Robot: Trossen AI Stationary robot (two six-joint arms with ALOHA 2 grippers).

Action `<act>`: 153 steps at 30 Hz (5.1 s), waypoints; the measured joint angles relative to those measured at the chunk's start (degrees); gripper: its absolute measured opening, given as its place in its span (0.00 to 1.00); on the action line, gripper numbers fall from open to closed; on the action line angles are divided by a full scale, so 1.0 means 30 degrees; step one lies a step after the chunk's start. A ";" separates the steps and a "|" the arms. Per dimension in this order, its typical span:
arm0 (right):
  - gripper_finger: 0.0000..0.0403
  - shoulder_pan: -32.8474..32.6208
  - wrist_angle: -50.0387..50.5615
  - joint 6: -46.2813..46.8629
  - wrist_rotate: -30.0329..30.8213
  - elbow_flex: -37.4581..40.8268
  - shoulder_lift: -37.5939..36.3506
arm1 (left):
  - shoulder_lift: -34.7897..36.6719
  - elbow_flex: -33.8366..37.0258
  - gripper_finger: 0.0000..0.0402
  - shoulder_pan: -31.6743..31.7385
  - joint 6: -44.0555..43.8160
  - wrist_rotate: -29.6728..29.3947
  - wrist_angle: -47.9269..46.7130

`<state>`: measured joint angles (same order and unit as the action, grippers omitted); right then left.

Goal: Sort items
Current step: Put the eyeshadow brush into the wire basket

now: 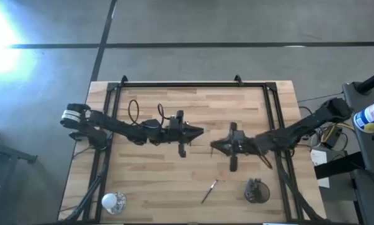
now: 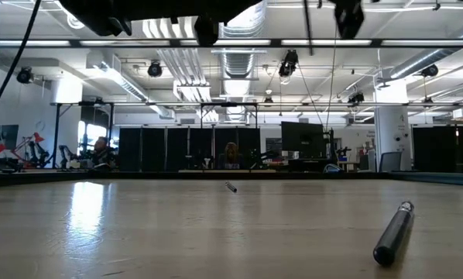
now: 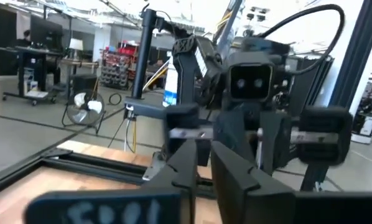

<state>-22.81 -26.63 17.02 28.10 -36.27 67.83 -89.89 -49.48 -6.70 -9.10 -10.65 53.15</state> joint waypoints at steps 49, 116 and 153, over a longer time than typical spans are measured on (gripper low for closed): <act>0.29 -1.7842 2.5955 2.5555 0.5623 -0.5738 0.4648 | 0.0008 0.0827 0.21 -0.0004 -0.2063 0.0028 -0.5883; 0.02 -0.0911 2.0662 -0.7597 -0.7496 -0.9443 1.0663 | -0.0006 0.3755 0.28 -0.2676 -1.2994 0.3562 -0.7965; 0.02 -0.0052 2.2541 -1.3303 -0.2199 -1.4906 1.0573 | 0.0001 0.0913 0.36 -0.2798 -1.3690 0.6702 -1.0098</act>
<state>-22.96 40.99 -22.88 21.50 -80.99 99.55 -89.89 -46.74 -15.09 -50.17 9.45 22.85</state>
